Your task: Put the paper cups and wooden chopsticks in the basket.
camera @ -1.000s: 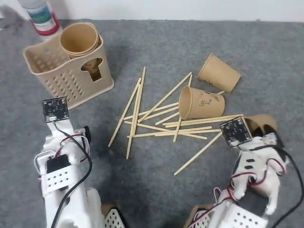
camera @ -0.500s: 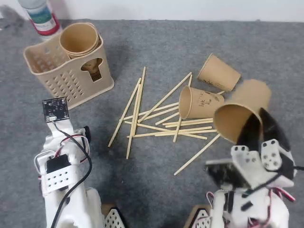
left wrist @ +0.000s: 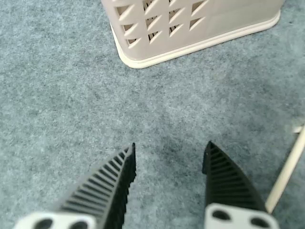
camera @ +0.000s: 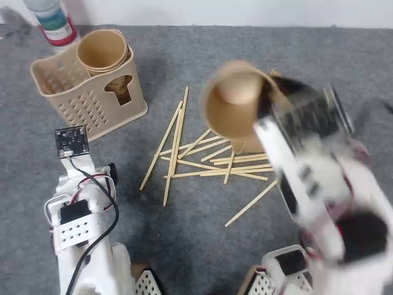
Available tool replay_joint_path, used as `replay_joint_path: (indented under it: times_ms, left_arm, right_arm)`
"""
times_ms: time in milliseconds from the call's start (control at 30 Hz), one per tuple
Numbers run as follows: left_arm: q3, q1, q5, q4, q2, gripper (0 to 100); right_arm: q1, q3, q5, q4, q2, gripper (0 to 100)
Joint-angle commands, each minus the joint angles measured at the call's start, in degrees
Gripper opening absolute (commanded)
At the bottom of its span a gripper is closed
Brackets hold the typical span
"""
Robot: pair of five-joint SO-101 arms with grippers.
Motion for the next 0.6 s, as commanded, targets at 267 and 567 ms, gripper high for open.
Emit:
replay_joint_path:
  times_ms: [267,567]
  left_arm:
    - [-0.3,0.0,1.0,-0.7,-1.1,22]
    - [-0.3,0.0,1.0,-0.6,-1.1,22]
  right_arm:
    - [-13.7,-49.8,-9.4,1.3,51.6,0.9]
    - [-19.7,-76.4,-7.6,-5.5,75.7,0.9]
